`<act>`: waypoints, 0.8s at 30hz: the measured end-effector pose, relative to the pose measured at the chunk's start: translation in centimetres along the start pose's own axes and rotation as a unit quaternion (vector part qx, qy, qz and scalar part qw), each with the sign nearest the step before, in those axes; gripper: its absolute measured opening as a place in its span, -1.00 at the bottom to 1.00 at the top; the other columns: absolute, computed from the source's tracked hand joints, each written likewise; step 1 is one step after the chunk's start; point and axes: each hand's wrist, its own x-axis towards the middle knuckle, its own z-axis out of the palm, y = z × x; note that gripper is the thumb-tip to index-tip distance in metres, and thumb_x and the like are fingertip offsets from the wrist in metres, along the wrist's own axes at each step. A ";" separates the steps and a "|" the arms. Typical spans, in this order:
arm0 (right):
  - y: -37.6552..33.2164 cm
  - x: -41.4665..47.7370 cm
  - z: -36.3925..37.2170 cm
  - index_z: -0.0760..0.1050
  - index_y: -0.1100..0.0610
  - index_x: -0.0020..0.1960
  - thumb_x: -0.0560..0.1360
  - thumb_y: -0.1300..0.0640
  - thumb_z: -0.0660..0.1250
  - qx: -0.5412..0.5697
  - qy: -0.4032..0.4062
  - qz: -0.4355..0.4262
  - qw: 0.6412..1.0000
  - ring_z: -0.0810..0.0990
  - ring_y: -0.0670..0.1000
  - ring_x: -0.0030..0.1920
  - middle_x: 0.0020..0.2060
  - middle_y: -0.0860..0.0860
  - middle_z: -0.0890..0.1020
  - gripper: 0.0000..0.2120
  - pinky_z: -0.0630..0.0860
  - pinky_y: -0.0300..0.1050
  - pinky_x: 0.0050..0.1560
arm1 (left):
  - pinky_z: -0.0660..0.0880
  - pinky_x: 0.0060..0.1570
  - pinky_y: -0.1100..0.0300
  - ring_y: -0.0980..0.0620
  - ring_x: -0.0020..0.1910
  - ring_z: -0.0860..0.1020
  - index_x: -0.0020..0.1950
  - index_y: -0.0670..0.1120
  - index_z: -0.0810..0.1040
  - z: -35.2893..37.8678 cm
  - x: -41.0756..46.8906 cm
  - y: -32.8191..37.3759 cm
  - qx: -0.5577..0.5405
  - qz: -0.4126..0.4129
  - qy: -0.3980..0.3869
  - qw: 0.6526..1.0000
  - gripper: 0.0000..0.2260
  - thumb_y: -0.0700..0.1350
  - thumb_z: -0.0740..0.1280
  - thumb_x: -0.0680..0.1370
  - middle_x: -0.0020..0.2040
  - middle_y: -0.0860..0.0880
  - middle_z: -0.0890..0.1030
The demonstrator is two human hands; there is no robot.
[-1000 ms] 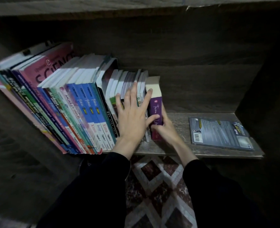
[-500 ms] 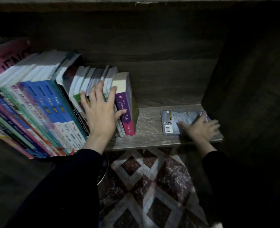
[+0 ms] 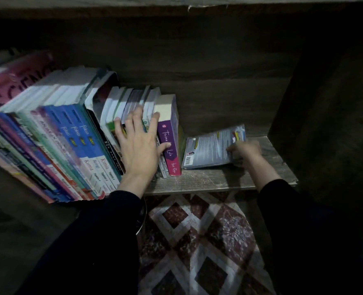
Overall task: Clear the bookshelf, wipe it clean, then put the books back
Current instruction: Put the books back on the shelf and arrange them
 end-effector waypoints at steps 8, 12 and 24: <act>-7.7 -6.8 5.8 0.52 0.06 0.16 0.51 -0.27 0.21 -0.119 -0.183 -0.251 0.943 0.60 0.16 0.07 0.07 0.12 0.62 -0.55 0.55 0.15 0.11 | -0.06 0.44 -0.17 -0.20 0.47 0.17 0.50 -0.02 0.24 -0.2 0.0 0.1 0.019 -0.001 -0.009 1.000 -0.26 0.24 0.38 0.41 0.49 -0.22 0.20; -5.1 -8.1 7.5 0.34 0.02 0.43 0.58 -0.30 -0.01 -0.092 -0.256 -0.243 0.931 0.43 0.11 0.33 0.35 0.07 0.46 -0.42 0.33 0.15 0.36 | -0.02 0.44 -0.17 -0.19 0.47 0.19 0.49 -0.03 0.24 0.0 -0.1 -0.1 0.021 0.005 -0.004 1.000 -0.25 0.23 0.39 0.41 0.49 -0.22 0.22; 4.0 -5.6 9.4 -0.48 -0.51 0.28 0.45 0.18 0.45 -0.187 -0.254 -0.372 0.873 0.52 0.10 0.27 0.49 0.08 0.26 0.14 0.44 0.16 0.29 | -0.08 0.46 -0.15 -0.16 0.53 0.02 0.55 0.02 -0.27 0.4 0.1 -0.6 0.090 0.030 -0.039 0.995 -0.04 0.31 0.31 0.44 0.56 -0.19 -0.05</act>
